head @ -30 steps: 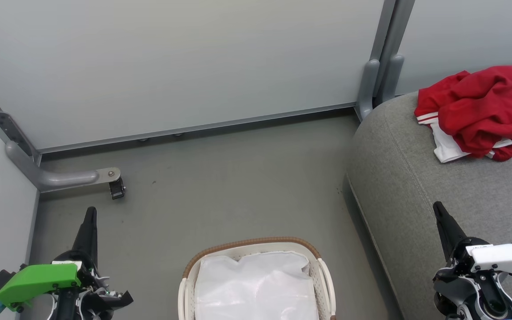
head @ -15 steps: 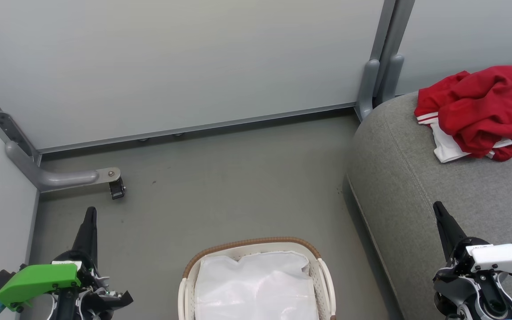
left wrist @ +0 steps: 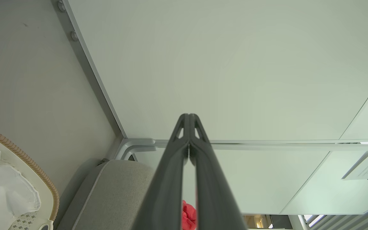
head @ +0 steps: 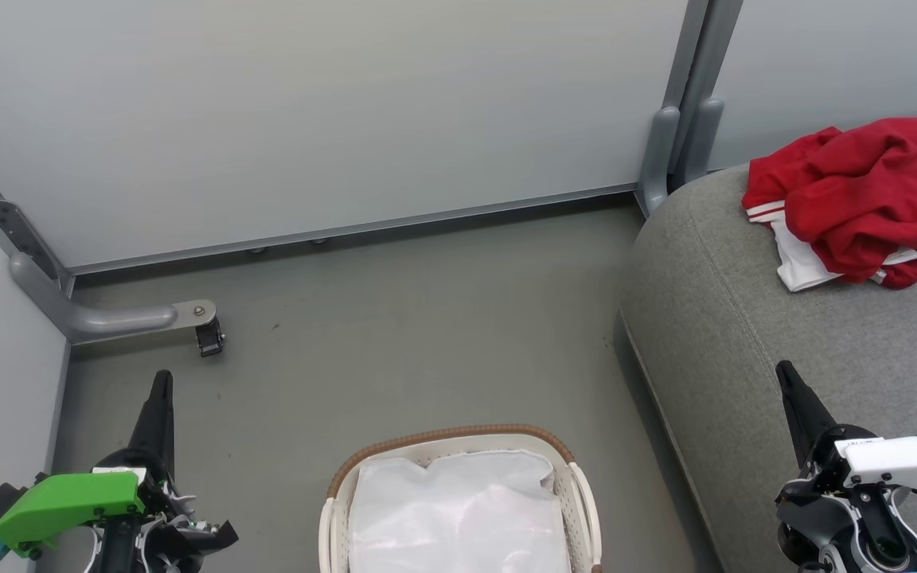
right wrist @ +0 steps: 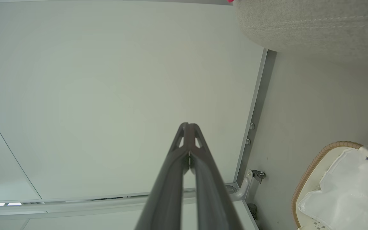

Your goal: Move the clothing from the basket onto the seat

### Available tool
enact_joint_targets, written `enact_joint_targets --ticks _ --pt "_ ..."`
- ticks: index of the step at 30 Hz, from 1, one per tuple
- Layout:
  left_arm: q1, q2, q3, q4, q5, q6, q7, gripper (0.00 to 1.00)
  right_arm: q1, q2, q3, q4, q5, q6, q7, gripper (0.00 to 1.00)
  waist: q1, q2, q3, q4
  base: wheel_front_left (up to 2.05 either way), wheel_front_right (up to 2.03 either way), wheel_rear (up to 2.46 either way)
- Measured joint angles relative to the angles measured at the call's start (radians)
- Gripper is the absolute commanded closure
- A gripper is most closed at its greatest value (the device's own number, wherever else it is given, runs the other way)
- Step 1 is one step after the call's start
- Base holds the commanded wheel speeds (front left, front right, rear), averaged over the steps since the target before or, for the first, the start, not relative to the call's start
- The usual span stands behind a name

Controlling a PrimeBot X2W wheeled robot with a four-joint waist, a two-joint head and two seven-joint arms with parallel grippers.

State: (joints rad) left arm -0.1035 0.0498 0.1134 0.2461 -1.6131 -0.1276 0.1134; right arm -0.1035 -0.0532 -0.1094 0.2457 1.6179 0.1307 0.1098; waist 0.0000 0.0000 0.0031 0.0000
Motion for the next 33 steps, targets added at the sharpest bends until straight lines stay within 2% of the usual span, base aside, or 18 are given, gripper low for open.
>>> enact_joint_targets --ticks 33 --pt "0.000 0.000 0.001 0.000 0.000 0.000 0.000 1.00 0.000 0.001 -0.002 0.000 -0.002 0.000 0.002 1.00 0.0000 0.0000 0.000 0.000 0.00 0.00 0.00"
